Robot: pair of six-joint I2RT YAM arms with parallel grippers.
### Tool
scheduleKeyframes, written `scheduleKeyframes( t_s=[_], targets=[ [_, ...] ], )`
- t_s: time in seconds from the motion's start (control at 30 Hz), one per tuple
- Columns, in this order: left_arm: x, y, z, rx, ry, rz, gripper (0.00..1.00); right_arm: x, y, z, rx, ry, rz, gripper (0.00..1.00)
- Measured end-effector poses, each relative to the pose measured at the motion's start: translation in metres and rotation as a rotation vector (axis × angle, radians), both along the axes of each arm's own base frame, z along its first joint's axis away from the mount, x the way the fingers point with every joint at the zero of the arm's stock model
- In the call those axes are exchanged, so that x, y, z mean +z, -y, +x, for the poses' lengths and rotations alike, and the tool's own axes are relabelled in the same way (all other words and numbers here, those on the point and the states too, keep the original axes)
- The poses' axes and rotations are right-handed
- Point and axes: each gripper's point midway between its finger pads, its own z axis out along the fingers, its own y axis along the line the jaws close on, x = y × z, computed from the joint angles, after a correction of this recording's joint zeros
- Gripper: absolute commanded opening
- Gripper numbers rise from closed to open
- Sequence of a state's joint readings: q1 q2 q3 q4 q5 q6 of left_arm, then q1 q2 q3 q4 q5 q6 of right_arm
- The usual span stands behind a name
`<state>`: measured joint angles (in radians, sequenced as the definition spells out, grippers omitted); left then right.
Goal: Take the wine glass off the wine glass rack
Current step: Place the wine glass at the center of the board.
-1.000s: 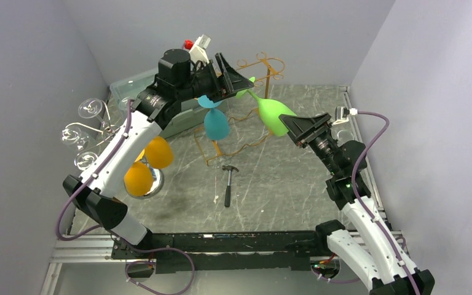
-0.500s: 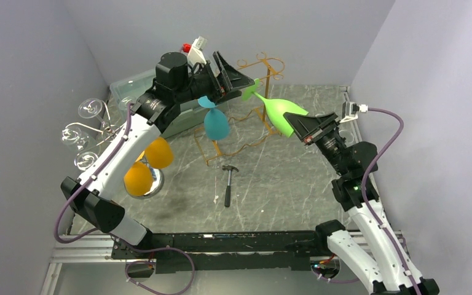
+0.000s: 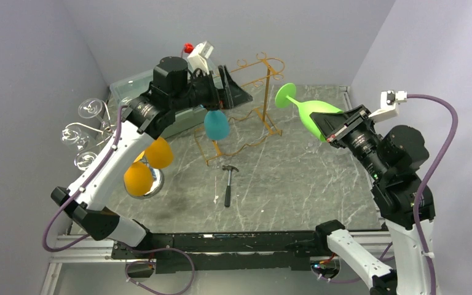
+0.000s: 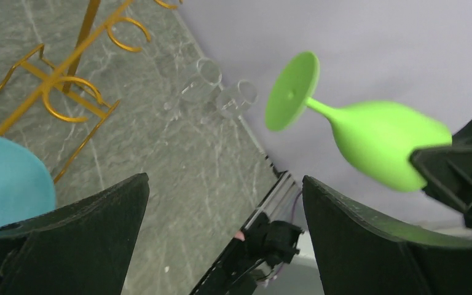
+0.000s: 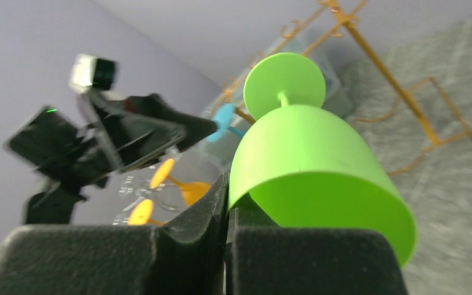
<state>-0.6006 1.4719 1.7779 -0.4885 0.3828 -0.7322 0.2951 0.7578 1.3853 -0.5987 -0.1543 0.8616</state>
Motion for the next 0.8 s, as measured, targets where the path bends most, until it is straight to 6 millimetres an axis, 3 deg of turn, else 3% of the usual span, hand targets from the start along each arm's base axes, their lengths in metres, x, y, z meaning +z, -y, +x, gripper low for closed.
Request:
scheduleKeyframes(
  t_s=[0.07, 0.13, 0.3, 0.4, 0.5, 0.8],
  targets=[
    [-0.005, 0.002, -0.014, -0.005, 0.041, 0.069, 0.99, -0.009, 0.006, 0.002, -0.029, -0.051, -0.07, 0.0],
    [-0.008, 0.006, -0.03, -0.03, 0.074, 0.125, 1.0, -0.034, 0.012, 0.009, -0.062, -0.144, -0.148, 0.0],
    [-0.013, 0.014, -0.062, -0.075, 0.172, 0.264, 0.99, -0.121, 0.029, 0.028, -0.133, -0.448, -0.356, 0.0],
    [-0.024, 0.006, -0.067, -0.067, 0.192, 0.345, 1.0, -0.167, 0.037, 0.038, -0.156, -0.601, -0.47, 0.0],
    [-0.032, -0.004, -0.065, -0.04, 0.201, 0.4, 1.0, -0.2, 0.039, 0.044, -0.157, -0.705, -0.556, 0.0],
    [-0.049, -0.027, -0.06, 0.024, 0.199, 0.502, 1.0, -0.253, 0.037, 0.07, -0.119, -0.859, -0.711, 0.0]
  ],
)
